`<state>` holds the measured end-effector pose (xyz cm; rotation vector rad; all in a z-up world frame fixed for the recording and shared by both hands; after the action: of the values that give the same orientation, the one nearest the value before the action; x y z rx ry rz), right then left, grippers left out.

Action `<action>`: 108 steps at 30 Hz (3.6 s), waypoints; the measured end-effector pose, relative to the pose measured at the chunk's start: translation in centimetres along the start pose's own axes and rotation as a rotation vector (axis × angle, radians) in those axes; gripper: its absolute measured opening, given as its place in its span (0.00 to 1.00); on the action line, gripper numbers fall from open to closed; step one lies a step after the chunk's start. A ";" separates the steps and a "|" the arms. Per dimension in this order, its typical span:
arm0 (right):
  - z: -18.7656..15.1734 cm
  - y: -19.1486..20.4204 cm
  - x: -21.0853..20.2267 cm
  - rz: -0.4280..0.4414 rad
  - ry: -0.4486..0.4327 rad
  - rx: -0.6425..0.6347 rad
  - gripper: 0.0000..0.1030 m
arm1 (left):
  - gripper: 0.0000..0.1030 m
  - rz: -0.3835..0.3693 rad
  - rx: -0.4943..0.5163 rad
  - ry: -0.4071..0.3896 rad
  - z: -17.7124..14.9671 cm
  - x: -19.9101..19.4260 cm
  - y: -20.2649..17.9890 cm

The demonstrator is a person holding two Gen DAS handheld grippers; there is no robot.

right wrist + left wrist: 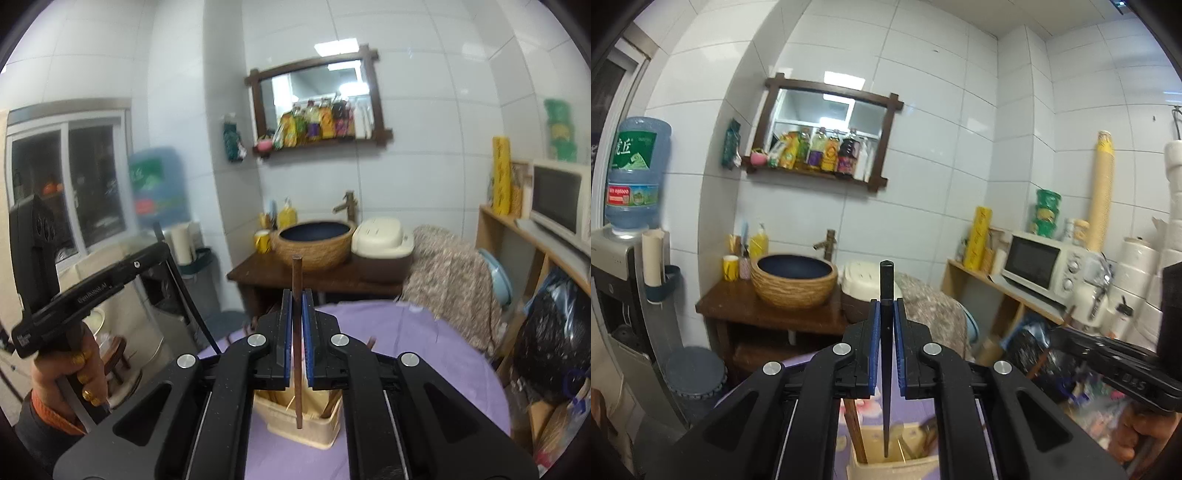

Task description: Organize utensils

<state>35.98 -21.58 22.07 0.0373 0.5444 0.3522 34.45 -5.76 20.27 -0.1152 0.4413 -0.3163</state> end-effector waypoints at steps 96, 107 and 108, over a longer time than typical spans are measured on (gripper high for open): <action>-35.3 7.1 -11.4 -0.267 -0.145 0.036 0.94 | 0.95 0.287 -0.026 -0.065 -32.1 -16.0 2.6; -35.2 6.8 -11.6 -0.272 -0.156 0.041 0.94 | 0.95 0.291 -0.026 -0.064 -32.1 -16.1 2.6; -35.2 6.8 -11.6 -0.271 -0.156 0.040 0.94 | 0.95 0.289 -0.026 -0.065 -32.1 -16.1 2.6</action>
<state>6.49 -21.10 -1.40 0.0286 0.3952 0.0731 7.37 0.59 -2.62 -0.0853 0.3916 -0.0227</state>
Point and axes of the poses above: each gripper's, at about its wrist camera, not at the fingertips, and x roughly the way its jaws point, y to its left, z to its top, the point moved 10 cm from there along x, roughly the way its jaws point, and after that the axes turned 15 degrees about y, right-handed, at the moved point
